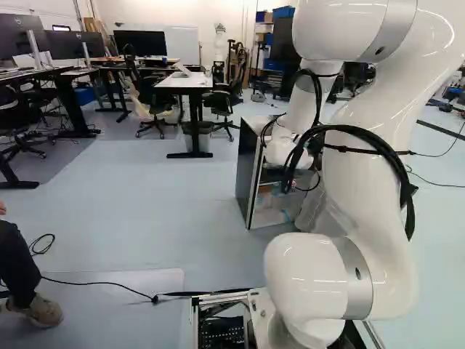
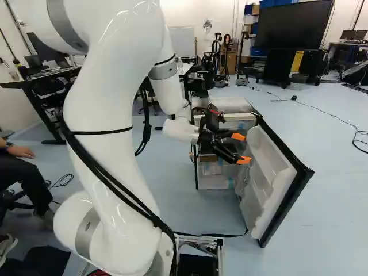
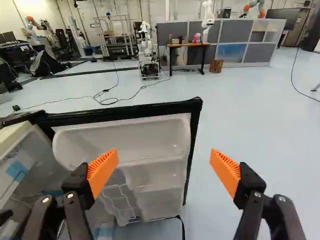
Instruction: Open the fridge door
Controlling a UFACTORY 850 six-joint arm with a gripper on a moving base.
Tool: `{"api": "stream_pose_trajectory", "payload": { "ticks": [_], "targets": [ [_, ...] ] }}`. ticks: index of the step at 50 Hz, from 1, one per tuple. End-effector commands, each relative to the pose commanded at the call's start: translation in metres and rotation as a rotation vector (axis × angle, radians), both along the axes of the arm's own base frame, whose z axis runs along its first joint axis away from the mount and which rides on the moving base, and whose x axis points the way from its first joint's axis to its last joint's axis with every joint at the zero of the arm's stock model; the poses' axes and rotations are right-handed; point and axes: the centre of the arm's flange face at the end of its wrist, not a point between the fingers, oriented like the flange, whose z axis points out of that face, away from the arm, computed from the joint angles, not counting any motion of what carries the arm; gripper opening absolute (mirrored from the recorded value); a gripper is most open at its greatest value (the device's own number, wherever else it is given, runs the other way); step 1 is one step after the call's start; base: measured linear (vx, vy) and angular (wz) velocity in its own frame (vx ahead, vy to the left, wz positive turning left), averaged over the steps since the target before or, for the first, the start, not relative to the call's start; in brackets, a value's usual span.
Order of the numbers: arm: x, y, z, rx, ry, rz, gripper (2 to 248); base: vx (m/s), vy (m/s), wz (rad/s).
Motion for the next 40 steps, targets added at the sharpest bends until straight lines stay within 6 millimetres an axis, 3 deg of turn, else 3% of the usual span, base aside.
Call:
{"api": "stream_pose_trajectory", "payload": {
  "ticks": [40],
  "targets": [
    [-0.008,0.023,0.018,-0.001,-0.034,0.280,247,0.000,0.000,0.000]
  ]
}}
